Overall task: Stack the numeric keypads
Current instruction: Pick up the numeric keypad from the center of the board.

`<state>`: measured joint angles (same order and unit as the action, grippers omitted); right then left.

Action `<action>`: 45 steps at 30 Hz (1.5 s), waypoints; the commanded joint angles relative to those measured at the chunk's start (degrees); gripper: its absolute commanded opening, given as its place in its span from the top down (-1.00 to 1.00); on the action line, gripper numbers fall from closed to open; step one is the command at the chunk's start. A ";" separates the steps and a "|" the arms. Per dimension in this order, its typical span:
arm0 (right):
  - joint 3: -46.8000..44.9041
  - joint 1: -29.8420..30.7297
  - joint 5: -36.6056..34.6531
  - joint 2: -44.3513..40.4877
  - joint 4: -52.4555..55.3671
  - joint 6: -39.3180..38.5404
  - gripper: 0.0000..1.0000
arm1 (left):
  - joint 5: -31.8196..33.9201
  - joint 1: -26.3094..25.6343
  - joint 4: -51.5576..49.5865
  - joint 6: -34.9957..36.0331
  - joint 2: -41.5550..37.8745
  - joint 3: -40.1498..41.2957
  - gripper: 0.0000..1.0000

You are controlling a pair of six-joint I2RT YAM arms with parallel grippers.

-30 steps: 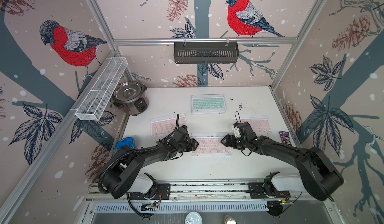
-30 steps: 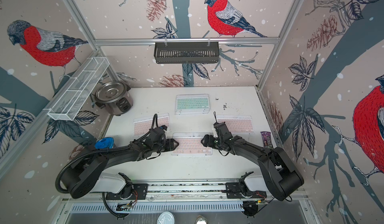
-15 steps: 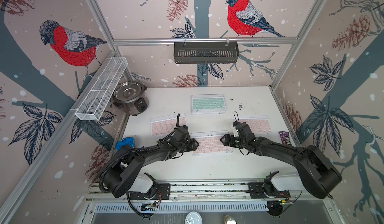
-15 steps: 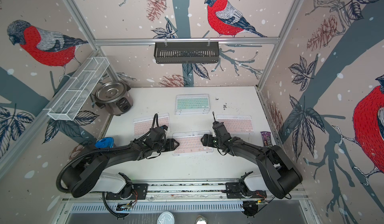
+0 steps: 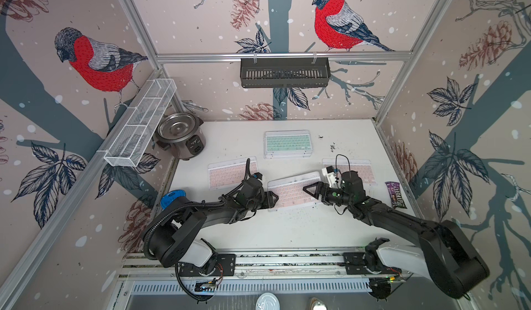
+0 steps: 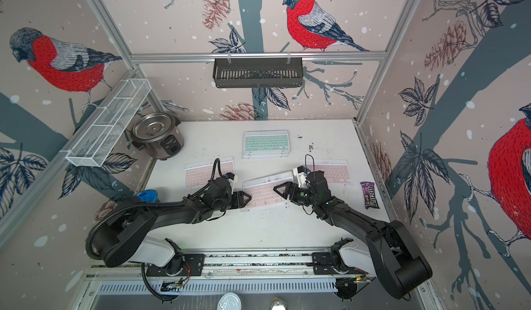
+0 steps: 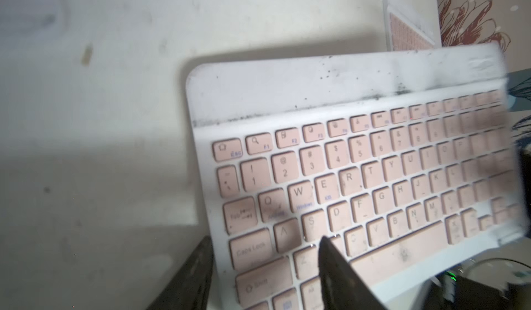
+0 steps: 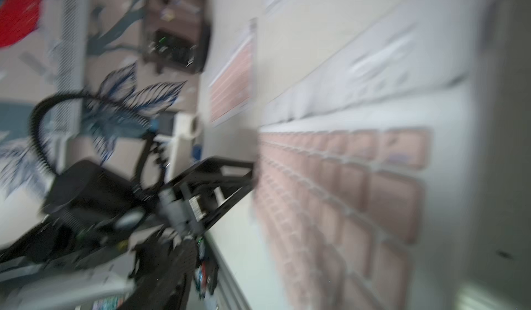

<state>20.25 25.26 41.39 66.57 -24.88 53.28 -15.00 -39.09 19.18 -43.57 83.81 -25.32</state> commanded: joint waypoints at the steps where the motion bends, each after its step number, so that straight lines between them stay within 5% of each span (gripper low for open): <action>1: -0.70 -0.25 12.04 -1.88 -7.61 3.12 -0.51 | -7.34 -0.62 -7.24 -1.44 0.35 0.84 -0.16; 17: 8.61 -2.05 -3.51 -2.66 24.76 -15.03 -0.27 | -3.88 -0.72 -9.84 -2.11 -0.50 0.97 -0.15; 45: 9.42 -3.09 -6.64 -2.73 29.07 -17.74 0.49 | -1.02 -0.64 -11.79 -2.65 -2.32 0.80 -0.15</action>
<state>29.67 22.55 34.26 64.29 4.69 35.86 -18.90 -39.81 15.20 -45.17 81.41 -24.82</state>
